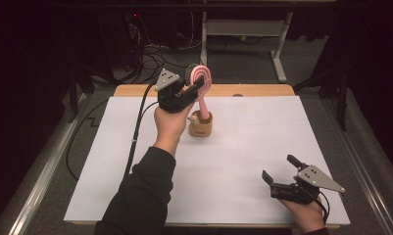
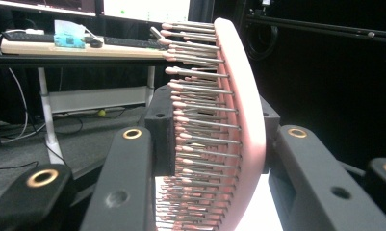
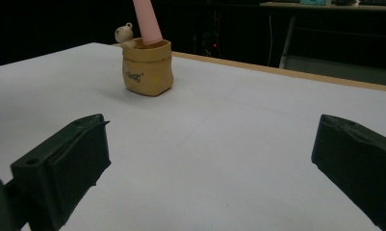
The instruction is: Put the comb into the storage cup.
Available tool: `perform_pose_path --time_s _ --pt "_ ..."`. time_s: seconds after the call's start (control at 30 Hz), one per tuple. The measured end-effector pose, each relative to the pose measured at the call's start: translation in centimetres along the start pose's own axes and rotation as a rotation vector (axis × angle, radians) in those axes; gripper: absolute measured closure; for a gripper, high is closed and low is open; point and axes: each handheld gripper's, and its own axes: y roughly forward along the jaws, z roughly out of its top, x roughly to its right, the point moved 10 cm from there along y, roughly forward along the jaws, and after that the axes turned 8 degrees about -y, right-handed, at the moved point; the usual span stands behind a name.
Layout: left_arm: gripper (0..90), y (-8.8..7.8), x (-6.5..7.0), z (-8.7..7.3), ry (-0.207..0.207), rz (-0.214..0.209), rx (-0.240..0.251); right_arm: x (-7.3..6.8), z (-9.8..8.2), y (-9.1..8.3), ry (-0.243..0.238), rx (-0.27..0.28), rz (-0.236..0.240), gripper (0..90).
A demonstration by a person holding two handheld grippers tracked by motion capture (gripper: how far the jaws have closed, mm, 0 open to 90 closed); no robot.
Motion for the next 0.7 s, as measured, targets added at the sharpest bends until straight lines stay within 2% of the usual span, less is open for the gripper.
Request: perform_pose_path --time_s 0.2,0.7 --pt "63.0 0.3 -0.5 -0.9 0.0 0.02 -0.015 0.0 0.0 -0.1 0.001 0.0 -0.001 0.1" --pt "63.0 0.9 -1.0 -2.7 -0.017 0.018 -0.033 -0.1 0.1 0.0 -0.008 -0.001 -0.001 0.1"
